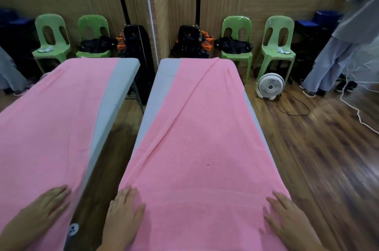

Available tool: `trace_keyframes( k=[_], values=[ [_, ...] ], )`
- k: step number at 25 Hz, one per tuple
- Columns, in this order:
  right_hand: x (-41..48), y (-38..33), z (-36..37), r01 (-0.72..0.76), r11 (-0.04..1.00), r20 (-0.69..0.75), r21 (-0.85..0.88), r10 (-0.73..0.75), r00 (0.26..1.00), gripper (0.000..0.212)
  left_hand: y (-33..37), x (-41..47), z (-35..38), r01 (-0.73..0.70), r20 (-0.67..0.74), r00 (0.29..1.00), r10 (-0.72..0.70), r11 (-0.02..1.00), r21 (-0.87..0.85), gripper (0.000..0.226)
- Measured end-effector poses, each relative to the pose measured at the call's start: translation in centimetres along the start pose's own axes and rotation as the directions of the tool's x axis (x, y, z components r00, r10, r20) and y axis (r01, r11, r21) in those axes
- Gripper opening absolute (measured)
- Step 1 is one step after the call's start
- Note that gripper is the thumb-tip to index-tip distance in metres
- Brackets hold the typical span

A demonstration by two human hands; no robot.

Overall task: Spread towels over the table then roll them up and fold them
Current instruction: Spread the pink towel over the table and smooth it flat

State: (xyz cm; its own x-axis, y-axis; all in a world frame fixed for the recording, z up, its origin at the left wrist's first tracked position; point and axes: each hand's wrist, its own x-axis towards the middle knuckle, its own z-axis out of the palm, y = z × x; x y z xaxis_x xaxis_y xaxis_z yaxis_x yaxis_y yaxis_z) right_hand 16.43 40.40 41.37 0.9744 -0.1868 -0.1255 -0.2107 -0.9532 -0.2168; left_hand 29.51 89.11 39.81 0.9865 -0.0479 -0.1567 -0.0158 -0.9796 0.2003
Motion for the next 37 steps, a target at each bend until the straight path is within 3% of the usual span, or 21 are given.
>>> trace_keyframes(
  k=[3, 8, 10, 14, 16, 19, 24, 26, 28, 31, 34, 37],
  values=[
    [6.4, -1.5, -3.3, 0.121, 0.992, -0.092, 0.031, -0.118, 0.989, 0.073, 2.2, 3.6, -3.5, -0.012, -0.084, 0.996, 0.011, 1.0, -0.017, 0.061],
    [18.9, -4.6, -8.4, 0.219, 0.975, -0.079, 0.04, -0.216, 0.973, 0.094, 6.1, 13.6, -9.8, -0.186, -0.257, 0.948, 0.188, 0.982, 0.032, 0.062],
    [23.7, -5.6, -8.0, 0.22, 0.973, -0.074, 0.066, -0.215, 0.974, 0.099, 8.7, 18.7, -9.9, -0.291, -0.242, 0.925, 0.293, 0.956, 0.046, 0.072],
    [30.0, -6.2, -3.0, 0.183, 0.981, -0.047, 0.06, -0.18, 0.983, 0.104, 11.6, 28.3, -5.2, -0.399, -0.059, 0.916, 0.396, 0.916, -0.046, 0.089],
    [30.9, -5.4, -0.4, 0.163, 0.986, -0.059, 0.016, -0.162, 0.985, 0.093, 11.2, 30.8, -2.1, -0.406, 0.003, 0.914, 0.407, 0.913, -0.041, 0.089],
    [30.6, -3.3, 1.1, 0.104, 0.993, -0.076, -0.05, -0.108, 0.991, 0.071, 8.7, 31.3, -0.4, -0.348, -0.052, 0.937, 0.347, 0.938, -0.013, 0.079],
    [30.6, -1.5, -0.8, 0.153, 0.988, -0.112, 0.023, -0.15, 0.982, 0.07, 6.6, 31.6, -2.2, -0.161, -0.068, 0.985, 0.161, 0.987, 0.007, 0.094],
    [33.7, -1.5, -3.0, 0.078, 0.986, -0.165, 0.145, -0.053, 0.985, 0.064, 8.3, 34.1, -3.4, -0.168, -0.084, 0.982, 0.167, 0.986, -0.008, 0.1],
    [38.6, -1.2, -4.8, 0.006, 0.983, -0.227, 0.185, 0.037, 0.973, 0.056, 11.2, 38.6, -4.4, -0.296, -0.103, 0.952, 0.287, 0.952, -0.083, 0.095],
    [45.5, 0.0, -4.3, -0.086, 0.981, -0.167, 0.176, 0.116, 0.979, 0.052, 14.4, 46.3, -4.6, -0.384, -0.06, 0.923, 0.38, 0.916, -0.116, 0.077],
    [47.0, 0.6, -3.0, -0.361, 0.926, -0.241, 0.106, 0.377, 0.895, 0.042, 13.2, 48.8, -3.0, -0.334, -0.035, 0.942, 0.335, 0.942, 0.026, 0.08],
    [45.7, 0.0, -2.8, -0.404, 0.915, -0.372, -0.021, 0.368, 0.852, 0.028, 11.4, 48.3, -1.9, -0.318, -0.075, 0.941, 0.33, 0.938, 0.135, 0.085]
  ],
)
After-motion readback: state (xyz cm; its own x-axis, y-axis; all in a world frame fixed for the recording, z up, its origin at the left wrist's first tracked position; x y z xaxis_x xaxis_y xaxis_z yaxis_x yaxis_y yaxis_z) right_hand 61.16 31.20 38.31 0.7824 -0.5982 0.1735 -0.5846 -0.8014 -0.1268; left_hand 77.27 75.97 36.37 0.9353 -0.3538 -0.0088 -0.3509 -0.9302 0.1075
